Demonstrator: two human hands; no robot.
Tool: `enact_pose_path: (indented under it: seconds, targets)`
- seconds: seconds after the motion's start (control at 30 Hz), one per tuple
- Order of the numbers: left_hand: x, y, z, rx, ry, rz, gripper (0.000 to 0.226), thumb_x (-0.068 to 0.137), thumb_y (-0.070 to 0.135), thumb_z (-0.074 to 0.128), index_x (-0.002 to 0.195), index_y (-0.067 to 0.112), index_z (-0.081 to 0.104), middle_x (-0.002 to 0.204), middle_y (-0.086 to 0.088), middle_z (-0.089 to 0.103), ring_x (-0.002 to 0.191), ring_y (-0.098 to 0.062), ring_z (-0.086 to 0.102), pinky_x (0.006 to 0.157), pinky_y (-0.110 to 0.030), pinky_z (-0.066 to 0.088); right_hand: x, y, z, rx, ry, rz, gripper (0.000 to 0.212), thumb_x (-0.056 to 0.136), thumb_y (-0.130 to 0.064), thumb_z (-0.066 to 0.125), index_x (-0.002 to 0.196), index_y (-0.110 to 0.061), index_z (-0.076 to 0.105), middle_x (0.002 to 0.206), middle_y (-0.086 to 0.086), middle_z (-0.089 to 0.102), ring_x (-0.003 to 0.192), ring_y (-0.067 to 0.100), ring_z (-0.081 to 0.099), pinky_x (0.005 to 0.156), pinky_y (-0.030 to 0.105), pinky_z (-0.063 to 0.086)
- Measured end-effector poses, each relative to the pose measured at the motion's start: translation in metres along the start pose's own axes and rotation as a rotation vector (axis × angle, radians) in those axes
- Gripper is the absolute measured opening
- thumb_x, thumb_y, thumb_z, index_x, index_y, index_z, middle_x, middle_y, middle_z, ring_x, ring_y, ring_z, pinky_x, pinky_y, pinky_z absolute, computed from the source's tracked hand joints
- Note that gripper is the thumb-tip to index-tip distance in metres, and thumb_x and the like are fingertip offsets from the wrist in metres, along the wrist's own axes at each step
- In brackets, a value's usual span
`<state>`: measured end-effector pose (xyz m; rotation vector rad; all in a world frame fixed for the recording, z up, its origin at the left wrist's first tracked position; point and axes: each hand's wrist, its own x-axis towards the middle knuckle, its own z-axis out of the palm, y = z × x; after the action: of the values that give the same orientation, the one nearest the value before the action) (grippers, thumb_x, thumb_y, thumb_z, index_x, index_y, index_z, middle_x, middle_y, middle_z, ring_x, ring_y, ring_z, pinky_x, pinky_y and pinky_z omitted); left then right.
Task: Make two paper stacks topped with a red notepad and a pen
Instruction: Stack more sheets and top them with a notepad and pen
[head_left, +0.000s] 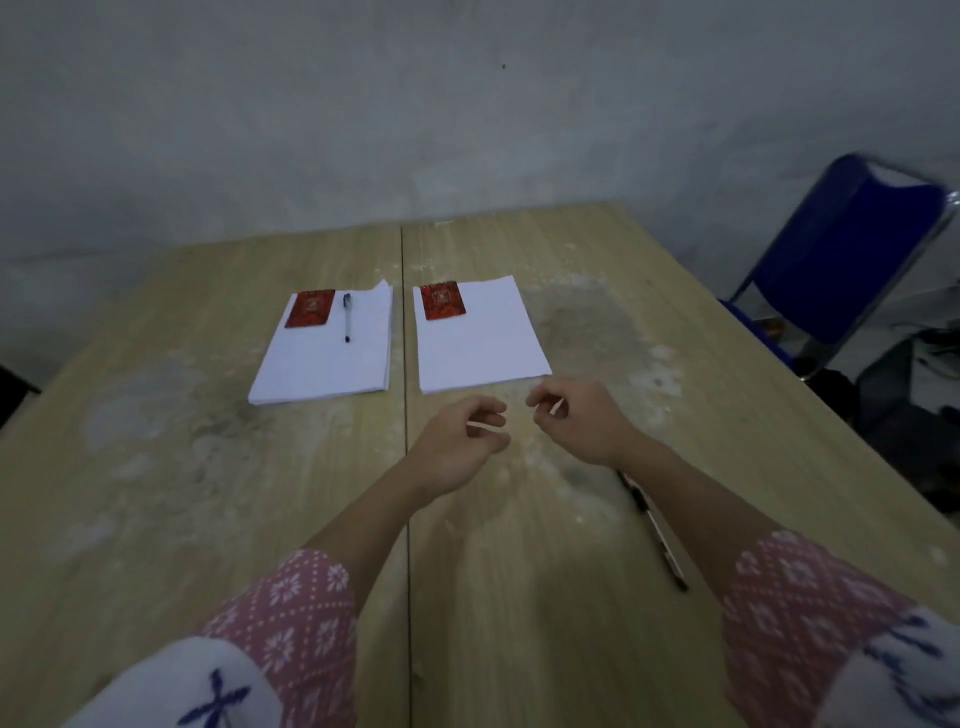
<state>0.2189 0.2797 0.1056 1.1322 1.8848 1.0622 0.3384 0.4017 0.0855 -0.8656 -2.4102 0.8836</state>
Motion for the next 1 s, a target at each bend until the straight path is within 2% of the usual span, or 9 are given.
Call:
enact_pose_path:
  seconds: [0.1,0.17,0.37,0.53,0.6,0.7,0.77,0.87,1.0]
  targets:
    - [-0.02,0.0,0.028,-0.036,-0.021,-0.027,0.033,0.084,0.014,0.059,0.117,0.015,0.055,0.11,-0.001,0.059,0.084,-0.008,0.058,0.062,-0.012,0.046,-0.035,0.02,-0.008,-0.022,-0.024,0.033,0.018,0.08,0.0,0.056,0.095,0.001,0.066,0.092,0.014,0.068,0.071,0.015,0.051,0.059,0.007,0.037]
    - [-0.024,0.001,0.046,-0.055,-0.032,-0.044,0.033,0.083,0.013,0.059,0.116,0.015,0.056,0.107,0.0,0.06,0.08,-0.005,0.057,0.061,-0.011,0.046,-0.049,0.043,-0.014,-0.063,-0.059,0.123,0.02,0.08,-0.003,0.059,0.099,0.0,0.064,0.093,0.015,0.066,0.073,0.015,0.05,0.067,0.016,0.037]
    - [-0.005,0.0,0.092,-0.088,-0.044,-0.124,0.028,0.084,0.012,0.058,0.112,0.015,0.057,0.105,-0.001,0.06,0.083,-0.012,0.057,0.069,-0.022,0.044,-0.058,0.11,-0.023,-0.199,-0.152,0.37,0.036,0.081,-0.026,0.064,0.103,0.0,0.053,0.088,0.009,0.05,0.081,0.021,0.047,0.069,0.027,0.035]
    - [0.029,-0.009,0.121,-0.109,-0.016,-0.215,0.028,0.082,0.012,0.061,0.111,0.013,0.058,0.098,0.001,0.06,0.079,-0.006,0.056,0.058,-0.008,0.046,-0.034,0.13,-0.016,-0.204,-0.247,0.384,0.025,0.078,-0.023,0.067,0.086,-0.001,0.059,0.08,0.009,0.054,0.075,0.024,0.055,0.063,0.027,0.04]
    - [0.045,-0.016,0.128,-0.091,0.022,-0.253,0.031,0.08,0.014,0.064,0.11,0.01,0.059,0.098,-0.001,0.061,0.081,-0.009,0.057,0.059,-0.007,0.045,-0.011,0.133,-0.012,-0.112,-0.241,0.363,0.019,0.075,-0.017,0.067,0.079,0.001,0.063,0.074,0.013,0.058,0.074,0.029,0.062,0.064,0.03,0.046]
    - [0.06,-0.024,0.131,-0.061,0.054,-0.31,0.029,0.08,0.015,0.064,0.107,0.008,0.06,0.092,-0.001,0.061,0.085,-0.015,0.058,0.069,-0.017,0.044,0.019,0.126,-0.007,0.154,-0.155,0.383,0.012,0.072,-0.015,0.07,0.07,-0.008,0.06,0.072,0.021,0.063,0.072,0.034,0.065,0.072,0.045,0.058]
    - [0.075,-0.03,0.129,-0.075,0.091,-0.344,0.02,0.08,0.015,0.063,0.099,0.01,0.062,0.084,0.001,0.061,0.081,-0.015,0.058,0.072,-0.022,0.046,0.047,0.121,-0.002,0.266,-0.131,0.387,0.013,0.072,-0.018,0.071,0.071,-0.016,0.058,0.07,0.009,0.063,0.077,0.032,0.066,0.076,0.048,0.057]
    - [0.098,-0.036,0.116,-0.103,0.197,-0.35,0.003,0.079,0.015,0.065,0.081,0.016,0.062,0.074,0.002,0.059,0.069,-0.015,0.056,0.066,-0.026,0.048,0.089,0.113,0.004,0.408,-0.085,0.386,0.017,0.075,-0.013,0.069,0.07,-0.019,0.054,0.059,-0.001,0.052,0.058,0.024,0.059,0.072,0.048,0.057]
    - [0.136,-0.037,0.091,-0.072,0.302,-0.317,0.009,0.081,0.016,0.063,0.073,0.02,0.062,0.069,0.002,0.06,0.061,-0.011,0.057,0.055,-0.016,0.047,0.138,0.111,0.011,0.53,-0.076,0.353,0.015,0.079,-0.013,0.068,0.087,-0.008,0.056,0.063,0.0,0.051,0.05,0.019,0.056,0.059,0.036,0.052]
